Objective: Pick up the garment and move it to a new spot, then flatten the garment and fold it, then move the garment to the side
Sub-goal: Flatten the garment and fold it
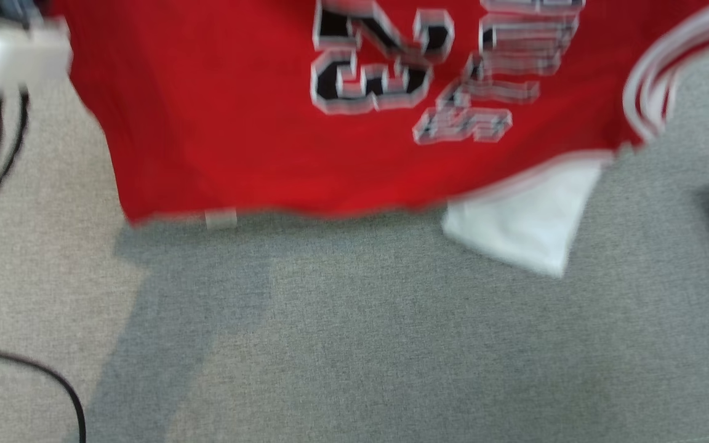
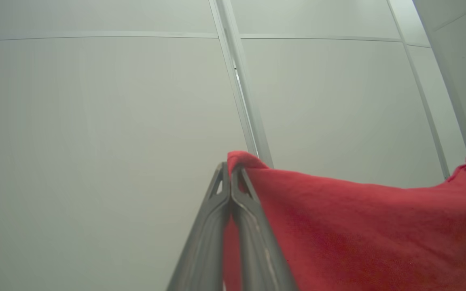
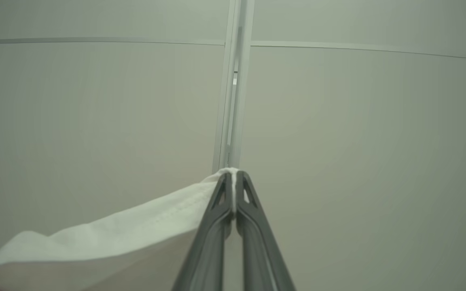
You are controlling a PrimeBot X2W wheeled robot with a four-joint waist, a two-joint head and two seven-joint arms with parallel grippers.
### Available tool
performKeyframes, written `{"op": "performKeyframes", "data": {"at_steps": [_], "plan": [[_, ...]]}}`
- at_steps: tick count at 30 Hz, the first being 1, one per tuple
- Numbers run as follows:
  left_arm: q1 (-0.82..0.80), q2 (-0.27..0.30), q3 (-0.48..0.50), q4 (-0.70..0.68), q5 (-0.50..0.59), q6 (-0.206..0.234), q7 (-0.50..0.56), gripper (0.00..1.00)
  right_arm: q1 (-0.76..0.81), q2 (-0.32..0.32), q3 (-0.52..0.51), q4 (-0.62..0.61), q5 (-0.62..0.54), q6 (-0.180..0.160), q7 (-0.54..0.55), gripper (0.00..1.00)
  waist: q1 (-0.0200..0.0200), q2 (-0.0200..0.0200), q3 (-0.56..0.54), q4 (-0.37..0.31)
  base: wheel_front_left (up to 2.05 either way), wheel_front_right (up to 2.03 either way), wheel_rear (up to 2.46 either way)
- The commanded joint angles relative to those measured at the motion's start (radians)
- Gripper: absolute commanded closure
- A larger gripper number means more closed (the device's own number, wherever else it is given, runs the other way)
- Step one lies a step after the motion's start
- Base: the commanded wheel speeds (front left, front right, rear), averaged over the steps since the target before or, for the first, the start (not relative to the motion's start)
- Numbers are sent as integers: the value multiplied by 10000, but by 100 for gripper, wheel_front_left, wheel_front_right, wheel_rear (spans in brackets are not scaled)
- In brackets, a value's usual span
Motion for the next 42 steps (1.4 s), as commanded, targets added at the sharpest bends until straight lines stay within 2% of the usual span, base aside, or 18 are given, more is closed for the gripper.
{"op": "performKeyframes", "data": {"at_steps": [1,5,10,16,19,20,24,26,37,42], "plan": [[-548,-106,-66,456,87,-154,-162,100,-544,-66,158,493,61,-6,-257,100,0,0,315,46,0,0,0],[-2264,-529,-297,2550,199,-641,-639,100,-2516,380,342,2442,582,-6,-1410,100,0,0,609,84,0,0,0],[-3878,-1063,-318,5538,132,-938,-1239,100,-4234,986,678,5042,822,-6,-2145,100,0,0,840,0,0,0,0],[-4085,-1436,-291,7566,-267,-1245,-1451,100,-4252,1160,1487,6444,982,-6,-2234,100,0,0,1108,-78,0,0,0],[-3611,-1694,-261,8595,-625,-1400,-1532,100,-3675,1192,2035,7076,1285,-6,-2249,100,0,0,1247,-76,0,0,0],[-2785,-2011,-196,9296,-991,-1516,-1651,100,-2722,1179,2562,7372,1793,-6,-2262,100,0,0,1308,-26,0,0,0],[-1324,-2408,-139,9682,-1299,-1612,-1731,100,-872,1144,3119,7175,2803,-6,-2276,100,0,0,1325,55,0,0,0],[-474,-2483,63,9455,-1364,-1639,-1736,100,218,1132,3257,6836,3288,-6,-2274,100,0,0,1312,64,0,0,0],[4482,-2646,1135,7106,-1042,-1655,-1733,100,5804,1168,2478,4219,4544,-6,-2270,100,0,0,372,32,0,0,0],[6323,-2472,1196,5805,-1080,-1382,-1548,100,7775,1042,2062,2973,4651,-6,-2223,100,0,0,-386,61,0,0,0]]}}
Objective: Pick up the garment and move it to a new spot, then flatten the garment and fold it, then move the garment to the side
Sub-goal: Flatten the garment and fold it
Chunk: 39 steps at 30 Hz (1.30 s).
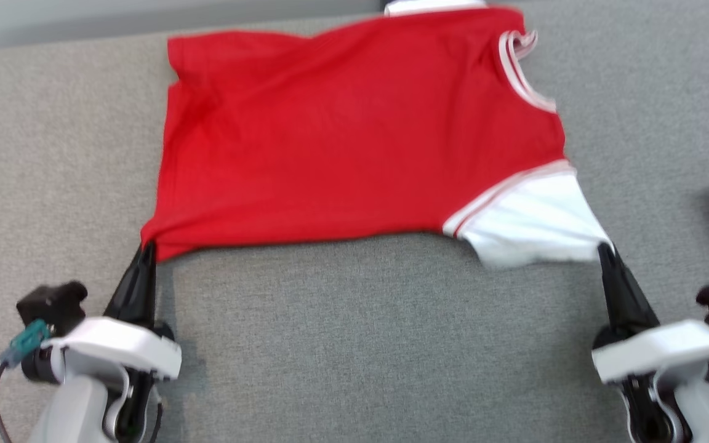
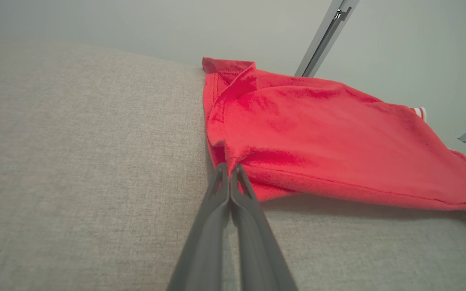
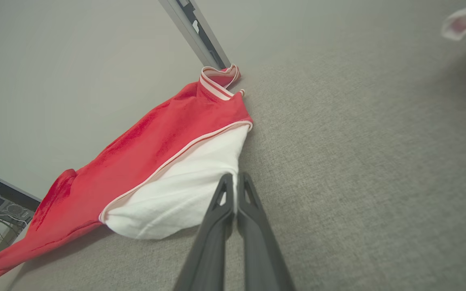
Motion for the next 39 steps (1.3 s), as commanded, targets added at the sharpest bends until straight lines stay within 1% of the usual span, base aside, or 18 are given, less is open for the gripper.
{"op": "performKeyframes", "data": {"at_steps": [1,5,7,12,13,17,19,22,26,30,34,36,39], "plan": [[568,206,51,-562,-26,188,213,100,652,-99,-192,-459,-18,-4,98,100,0,0,-522,22,0,0,0],[1966,515,77,-2359,-29,777,1031,100,2159,-39,-726,-1861,-105,-4,955,100,0,0,-1086,-27,0,0,0],[2653,714,174,-3271,-105,1067,1482,100,2899,48,-1011,-2560,-267,-4,1582,100,0,0,-1324,-77,0,0,0],[4342,1118,339,-5649,-54,1987,2591,100,4435,472,-2026,-4355,-794,-4,3390,100,0,0,-1810,-230,0,0,0],[4342,1118,339,-5649,-54,1987,2591,100,4435,472,-2026,-4355,-794,-4,3390,100,0,0,-1810,-230,0,0,0],[5491,1260,414,-7173,-96,2687,3454,100,5271,947,-2796,-5568,-1369,-4,4823,100,0,0,-2048,-299,0,0,0],[5940,1194,504,-7780,-221,3015,3752,100,5529,1138,-3105,-6112,-1644,-4,5407,100,0,0,-2121,-287,0,0,0],[6391,1185,580,-8373,-334,3337,4108,100,5769,1353,-3472,-6623,-1972,-4,6118,100,0,0,-2163,-241,0,0,0],[6582,1250,567,-8785,-361,3500,4362,100,5836,1502,-3743,-6968,-2231,-4,6844,100,0,0,-2126,-147,0,0,0],[6357,1367,608,-8910,-376,3515,4533,100,5432,1547,-3862,-7092,-2306,-4,7488,100,0,0,-1948,-159,0,0,0],[5913,1506,735,-8847,-596,3343,4700,100,4605,1557,-3769,-7051,-2077,-4,8097,100,0,0,-1612,-246,0,0,0],[5619,1545,840,-8743,-748,3265,4732,100,3902,1527,-3738,-6942,-1959,-4,8343,100,0,0,-1350,-330,0,0,0],[5057,1602,943,-8507,-1034,3021,4790,100,2722,1328,-3631,-6489,-1836,-4,8638,100,0,0,-907,-380,0,0,0]]}}
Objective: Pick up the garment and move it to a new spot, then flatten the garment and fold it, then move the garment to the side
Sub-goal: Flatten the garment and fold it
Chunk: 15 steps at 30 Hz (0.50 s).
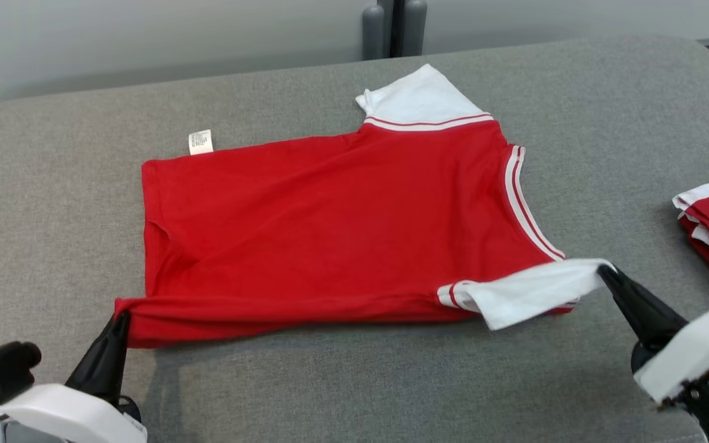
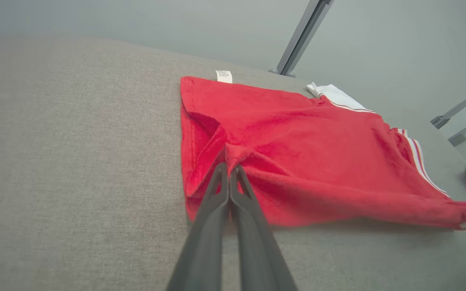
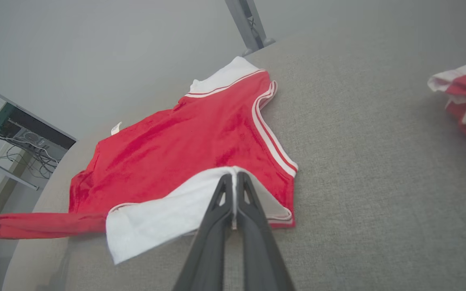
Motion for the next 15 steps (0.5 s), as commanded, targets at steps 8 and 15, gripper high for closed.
{"op": "performKeyframes", "data": {"at_steps": [8,15], "plan": [[-1928,72,-102,1524,-524,-743,106,100,-3146,-691,693,2507,-59,-4,258,100,0,-1,1485,216,0,0,0],[-2667,-153,-489,2718,-543,-1091,-29,100,-4190,-1110,1456,4377,18,-4,-650,100,0,-1,1951,397,0,0,0]]}}
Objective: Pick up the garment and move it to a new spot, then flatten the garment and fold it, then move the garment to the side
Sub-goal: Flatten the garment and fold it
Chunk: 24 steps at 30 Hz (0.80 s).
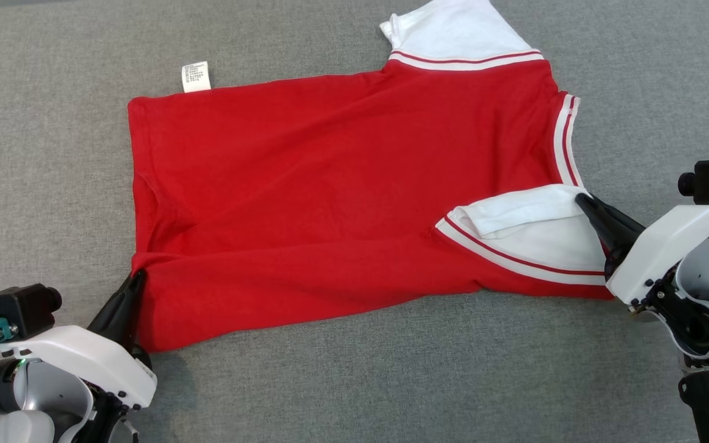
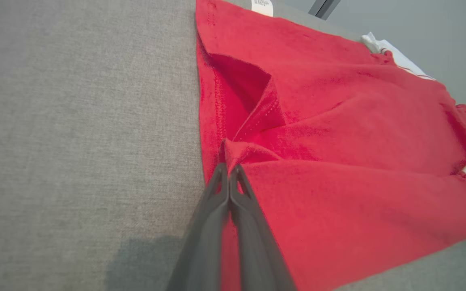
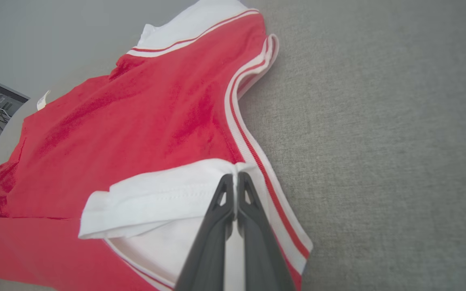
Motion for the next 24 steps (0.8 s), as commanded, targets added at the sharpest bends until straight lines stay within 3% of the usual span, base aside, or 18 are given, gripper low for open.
{"op": "performKeyframes", "data": {"at_steps": [1,5,6,7,8,9,16,19,24], "plan": [[-207,-15,-20,133,-4,-90,-71,100,-171,-147,108,192,82,-4,-261,100,0,0,65,54,0,0,0],[-328,-94,-172,540,-85,-262,-92,100,-325,-313,505,745,282,-4,-1015,100,0,0,38,78,0,0,0],[-331,-131,-202,607,-112,-280,-123,92,-312,-327,599,828,342,-4,-1212,79,0,0,8,80,0,0,0],[-296,-171,-253,683,-140,-356,-110,62,-272,-385,656,887,400,-4,-1472,51,0,0,-38,86,0,0,0],[-232,-203,-283,745,-186,-390,-120,44,-181,-426,736,926,456,-4,-1741,0,0,0,-114,91,0,0,0],[-168,-250,-254,747,-234,-421,-208,0,-77,-438,785,903,529,-4,-2026,0,0,0,-172,92,0,0,0],[101,-837,231,613,-288,-340,-1711,0,840,-480,390,467,106,-4,-4473,0,0,0,-728,127,0,0,0],[70,-1105,390,510,-15,-245,-2631,0,1193,-385,109,149,-634,-4,-5551,0,0,0,-1002,107,0,0,0],[-300,-1066,343,523,1015,1,-3916,0,1595,-180,-192,-374,-2223,-4,-6958,0,0,0,-1450,43,0,0,0]]}}
